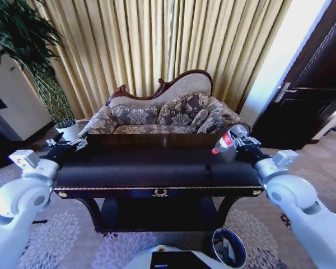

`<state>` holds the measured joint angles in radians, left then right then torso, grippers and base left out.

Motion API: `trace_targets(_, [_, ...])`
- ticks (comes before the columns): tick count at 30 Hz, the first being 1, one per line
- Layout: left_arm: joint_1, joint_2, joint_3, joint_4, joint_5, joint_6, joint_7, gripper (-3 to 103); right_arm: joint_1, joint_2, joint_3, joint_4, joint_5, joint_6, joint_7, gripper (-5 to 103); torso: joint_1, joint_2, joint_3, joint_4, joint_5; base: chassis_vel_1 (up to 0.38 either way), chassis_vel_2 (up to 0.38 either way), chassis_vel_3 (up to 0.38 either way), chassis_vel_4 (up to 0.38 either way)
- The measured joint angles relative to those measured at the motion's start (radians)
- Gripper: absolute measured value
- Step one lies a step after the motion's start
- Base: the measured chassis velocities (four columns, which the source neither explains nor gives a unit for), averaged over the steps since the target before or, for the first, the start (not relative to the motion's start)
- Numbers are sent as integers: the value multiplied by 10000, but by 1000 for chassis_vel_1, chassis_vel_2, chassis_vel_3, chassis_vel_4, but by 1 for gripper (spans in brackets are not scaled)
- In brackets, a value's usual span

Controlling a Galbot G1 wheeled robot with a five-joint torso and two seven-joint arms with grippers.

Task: Move to the front of the table and place the trash on the table into the trash bin.

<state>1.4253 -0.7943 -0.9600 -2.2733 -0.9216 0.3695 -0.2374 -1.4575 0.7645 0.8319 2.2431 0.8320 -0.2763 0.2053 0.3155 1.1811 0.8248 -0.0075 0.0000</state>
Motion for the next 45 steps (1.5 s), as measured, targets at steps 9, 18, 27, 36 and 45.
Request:
trace_targets(9, [131, -118, -34, -395, 88, 26, 58, 100, -679, 341, 409, 351, -108, -1, -61, 25, 1, -1, 0, -1, 0, 4, -4, -10, 12])
trace_targets(18, [232, -206, -25, -553, 221, 99, 51, 100, -907, 484, 513, 691, -198, 0, -65, 25, 1, 0, 0, 0, 0, 15, -22, -34, 22])
trace_targets(27, [578, -307, -206, -580, 338, 22, 61, 100, -961, 521, 536, 828, -238, 5, -64, 25, 1, -1, 1, 1, -1, 91, -78, -89, 80])
trace_targets(36, [679, -307, -275, -607, 371, -5, 119, 100, -1016, 647, 530, 859, -360, 15, -66, 25, 0, 0, 0, 0, 1, 128, -137, -136, 126])
trace_targets(45, [658, -325, -247, -608, 372, -16, 144, 100, -1055, 663, 547, 868, -390, 41, -68, 25, 0, 0, 0, 0, 0, 118, -109, -115, 111])
